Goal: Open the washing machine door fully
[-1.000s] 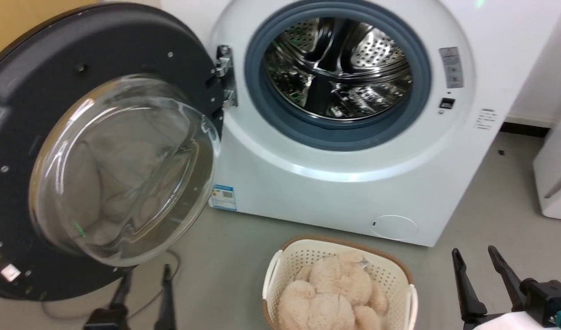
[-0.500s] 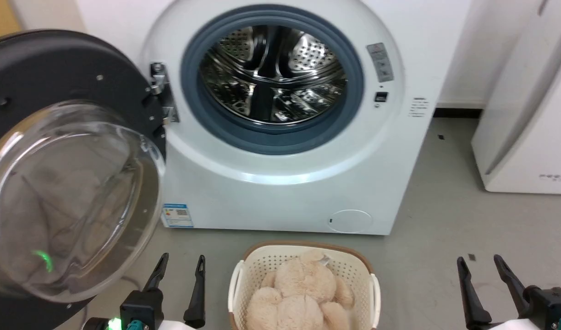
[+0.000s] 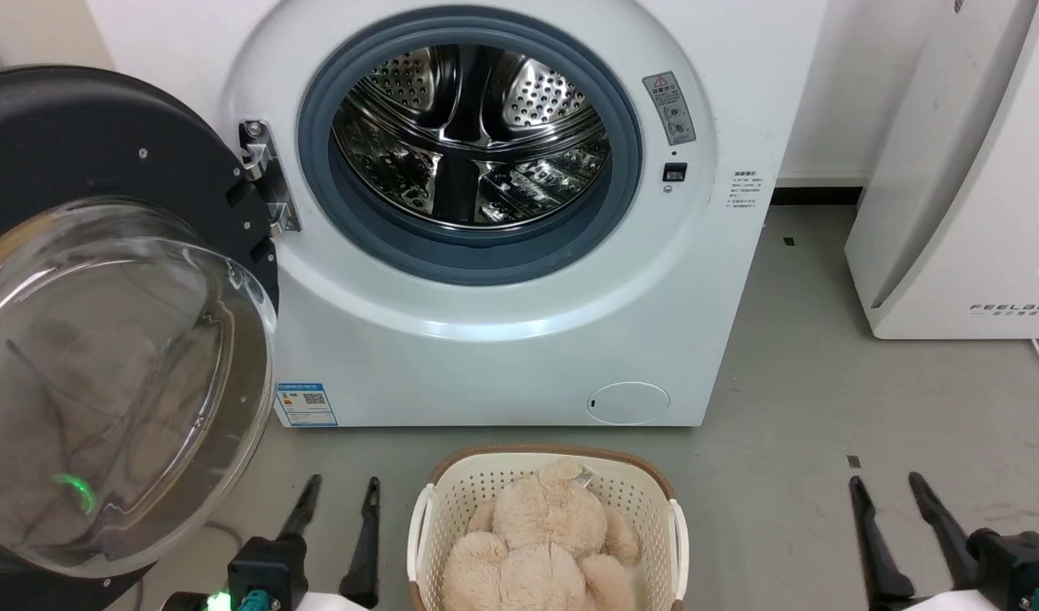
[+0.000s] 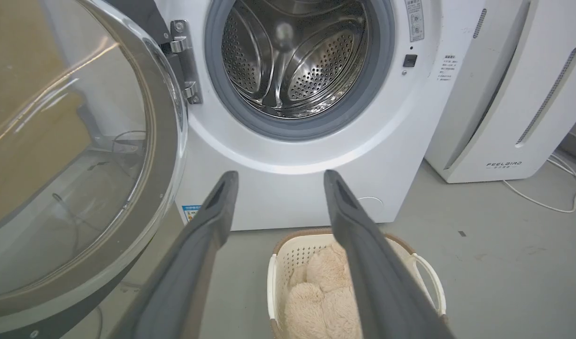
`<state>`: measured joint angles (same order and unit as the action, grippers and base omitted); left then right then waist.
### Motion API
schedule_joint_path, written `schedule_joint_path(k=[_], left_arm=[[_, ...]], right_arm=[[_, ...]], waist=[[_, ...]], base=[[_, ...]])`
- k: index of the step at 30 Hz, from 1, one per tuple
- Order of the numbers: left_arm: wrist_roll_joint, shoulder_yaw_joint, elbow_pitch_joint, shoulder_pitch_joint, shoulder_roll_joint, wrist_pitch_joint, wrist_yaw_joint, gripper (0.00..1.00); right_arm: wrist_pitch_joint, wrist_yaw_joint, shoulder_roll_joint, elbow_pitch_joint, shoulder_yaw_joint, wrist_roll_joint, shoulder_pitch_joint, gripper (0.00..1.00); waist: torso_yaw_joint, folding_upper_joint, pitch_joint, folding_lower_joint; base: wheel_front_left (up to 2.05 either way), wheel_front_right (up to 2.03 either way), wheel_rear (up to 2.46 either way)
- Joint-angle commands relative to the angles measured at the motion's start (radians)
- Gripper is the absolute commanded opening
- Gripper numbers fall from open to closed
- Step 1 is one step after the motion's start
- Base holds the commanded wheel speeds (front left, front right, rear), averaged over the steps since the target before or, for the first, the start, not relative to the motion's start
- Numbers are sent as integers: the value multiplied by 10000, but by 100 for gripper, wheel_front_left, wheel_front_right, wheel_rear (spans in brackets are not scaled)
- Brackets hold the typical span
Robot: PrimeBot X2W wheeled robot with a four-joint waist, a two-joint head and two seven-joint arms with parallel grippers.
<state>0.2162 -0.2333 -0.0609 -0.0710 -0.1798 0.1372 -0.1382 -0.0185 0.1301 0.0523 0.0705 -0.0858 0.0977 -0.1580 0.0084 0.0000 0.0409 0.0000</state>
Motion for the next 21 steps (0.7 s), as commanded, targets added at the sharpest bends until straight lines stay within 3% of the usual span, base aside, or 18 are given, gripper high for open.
schedule_joint_path(k=[1, 21], left_arm=[[-7, 1, -1, 1, 8, -2, 2, 0], [-358, 373, 98, 116, 219, -225, 227, 0]], right_arm=[[0, 0, 0, -1, 1, -1, 2, 0], [30, -1, -3, -116, 136, -160, 259, 0]], waist=[[-1, 0, -1, 0], [-15, 0, -67, 0]], base=[[0, 0, 0], [0, 0, 0]])
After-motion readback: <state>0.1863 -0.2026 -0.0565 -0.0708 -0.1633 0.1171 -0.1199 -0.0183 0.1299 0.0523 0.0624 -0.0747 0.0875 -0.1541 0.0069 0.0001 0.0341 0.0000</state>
